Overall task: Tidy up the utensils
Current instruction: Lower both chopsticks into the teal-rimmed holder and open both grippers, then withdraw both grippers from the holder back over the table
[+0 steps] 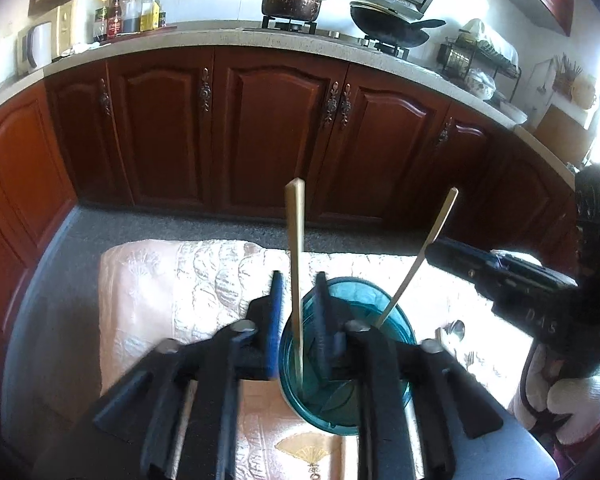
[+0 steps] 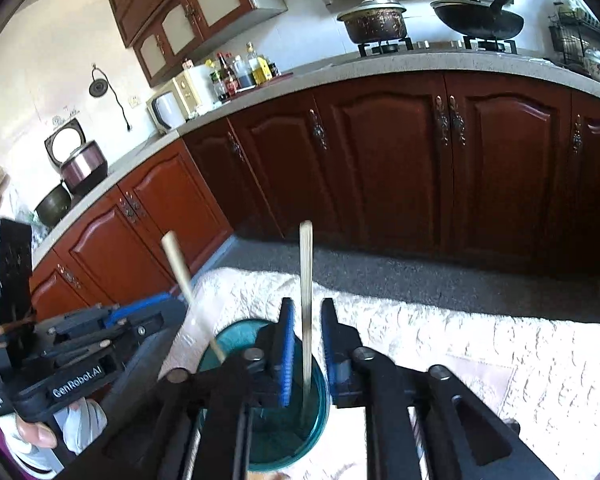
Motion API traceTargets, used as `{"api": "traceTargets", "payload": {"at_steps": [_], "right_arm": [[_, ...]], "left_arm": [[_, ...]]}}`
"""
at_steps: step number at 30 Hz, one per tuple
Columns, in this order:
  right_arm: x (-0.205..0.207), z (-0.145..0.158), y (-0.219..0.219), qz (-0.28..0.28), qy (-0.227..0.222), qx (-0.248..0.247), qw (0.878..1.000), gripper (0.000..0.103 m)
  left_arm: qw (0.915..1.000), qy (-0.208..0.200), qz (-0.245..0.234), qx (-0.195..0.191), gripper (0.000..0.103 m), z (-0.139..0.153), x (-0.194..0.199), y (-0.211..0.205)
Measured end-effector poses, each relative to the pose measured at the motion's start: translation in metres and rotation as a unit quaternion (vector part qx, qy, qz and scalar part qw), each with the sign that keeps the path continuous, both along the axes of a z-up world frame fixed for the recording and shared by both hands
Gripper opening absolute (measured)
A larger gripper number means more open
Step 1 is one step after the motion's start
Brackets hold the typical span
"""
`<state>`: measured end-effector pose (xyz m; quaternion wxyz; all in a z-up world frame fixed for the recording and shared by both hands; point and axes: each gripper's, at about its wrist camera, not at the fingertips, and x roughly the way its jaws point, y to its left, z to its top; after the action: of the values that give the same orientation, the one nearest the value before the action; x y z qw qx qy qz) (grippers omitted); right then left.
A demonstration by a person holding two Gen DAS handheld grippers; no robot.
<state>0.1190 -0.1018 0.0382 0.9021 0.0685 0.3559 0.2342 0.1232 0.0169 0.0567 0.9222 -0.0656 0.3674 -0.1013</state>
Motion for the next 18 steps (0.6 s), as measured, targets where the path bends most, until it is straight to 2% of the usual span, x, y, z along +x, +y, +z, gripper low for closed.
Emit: {"api": "traceTargets", "payload": {"at_steps": [2,6,18], "right_arm": [[-0.006,-0.002,0.0,0.001,0.004,0.003,1.0,0.032],[-0.02,-0.006,-0.004,0.003,0.013,0.012,1.0,0.032],[-0.081,-0.014,-0.026,-0.002,0.028,0.003,1.0,0.033]], "left_arm": [[1.0,0.0,0.001,-0.001,0.03,0.001,-0.003,0.0],[1.0,0.0,0.004,0.004,0.038,0.003,-0.013,-0.002],[0.9995,-0.014,0.003,0.028,0.04,0.005,-0.062,-0.014]]}}
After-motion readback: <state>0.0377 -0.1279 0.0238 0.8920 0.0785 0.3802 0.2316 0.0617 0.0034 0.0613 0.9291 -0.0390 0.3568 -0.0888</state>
